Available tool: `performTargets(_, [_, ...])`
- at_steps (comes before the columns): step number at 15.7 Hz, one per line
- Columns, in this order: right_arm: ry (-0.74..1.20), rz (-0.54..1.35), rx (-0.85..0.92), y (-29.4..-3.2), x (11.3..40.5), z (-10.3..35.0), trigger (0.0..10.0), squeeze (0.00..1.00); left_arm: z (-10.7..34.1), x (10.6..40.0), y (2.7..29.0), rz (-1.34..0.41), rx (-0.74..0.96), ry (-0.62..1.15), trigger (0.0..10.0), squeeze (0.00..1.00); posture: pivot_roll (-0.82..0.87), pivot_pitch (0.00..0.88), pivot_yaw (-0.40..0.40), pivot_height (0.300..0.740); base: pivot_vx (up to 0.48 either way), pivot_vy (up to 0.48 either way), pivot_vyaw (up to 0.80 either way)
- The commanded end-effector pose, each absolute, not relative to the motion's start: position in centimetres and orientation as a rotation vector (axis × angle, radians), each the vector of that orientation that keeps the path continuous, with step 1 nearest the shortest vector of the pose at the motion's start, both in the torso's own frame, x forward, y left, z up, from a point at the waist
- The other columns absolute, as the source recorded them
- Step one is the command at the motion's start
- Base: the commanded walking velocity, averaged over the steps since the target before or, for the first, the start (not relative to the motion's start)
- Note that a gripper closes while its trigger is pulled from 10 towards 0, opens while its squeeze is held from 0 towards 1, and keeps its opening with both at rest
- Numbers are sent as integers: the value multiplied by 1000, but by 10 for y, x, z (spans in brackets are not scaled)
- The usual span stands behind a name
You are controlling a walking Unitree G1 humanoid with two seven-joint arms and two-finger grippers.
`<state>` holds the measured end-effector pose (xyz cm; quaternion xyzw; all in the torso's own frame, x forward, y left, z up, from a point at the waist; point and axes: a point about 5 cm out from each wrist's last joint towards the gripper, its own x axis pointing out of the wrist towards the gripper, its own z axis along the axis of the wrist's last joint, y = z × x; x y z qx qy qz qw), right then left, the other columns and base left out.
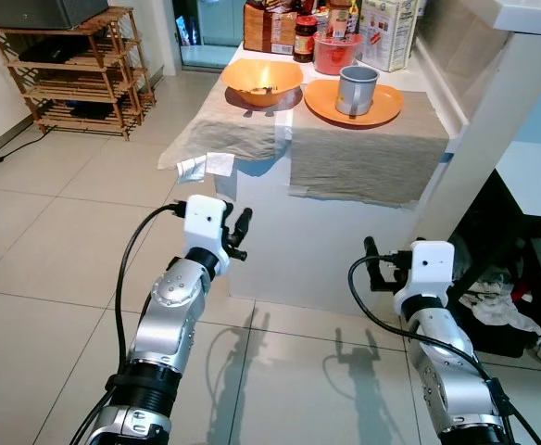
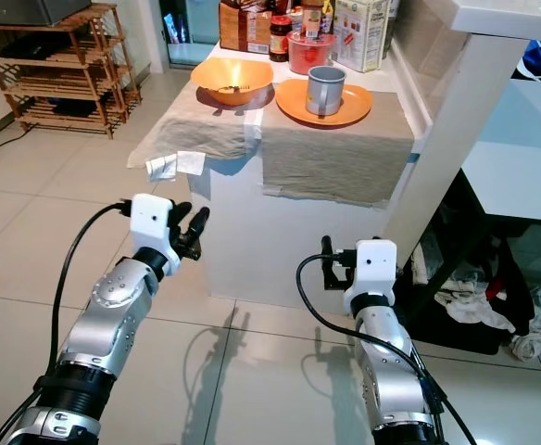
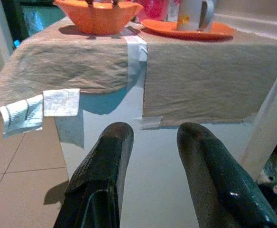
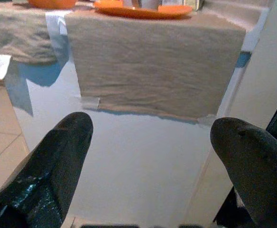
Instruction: Setting the table
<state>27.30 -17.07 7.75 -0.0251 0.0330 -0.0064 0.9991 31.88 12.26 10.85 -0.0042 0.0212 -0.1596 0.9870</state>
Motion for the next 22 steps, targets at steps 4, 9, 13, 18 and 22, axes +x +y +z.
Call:
performTargets(4, [-76, -44, -50, -174, 277, 101, 10000, 0, 124, 322, 121, -312, -28, -34, 10000, 1000, 24, 0, 7, 740, 0, 0, 0])
performTargets(9, [-86, -74, -70, -183, 273, 104, 10000, 0, 132, 324, 143, -225, 36, -55, 10000, 1000, 25, 0, 10, 740, 0, 0, 0])
performTargets(13, [-53, -88, -69, -186, 257, 95, 10000, 0, 129, 313, 151, -223, 26, -42, 10000, 1000, 22, 0, 8, 740, 0, 0, 0])
performTargets(18, [-91, -70, -98, -179, 252, 101, 10000, 0, 136, 307, 141, -273, 28, -93, 10000, 1000, 22, 0, 6, 740, 0, 0, 0])
performTargets(22, [-124, -99, -101, -185, 258, 110, 10000, 0, 144, 310, 135, -279, 42, -104, 10000, 0, 22, 0, 7, 740, 0, 0, 0])
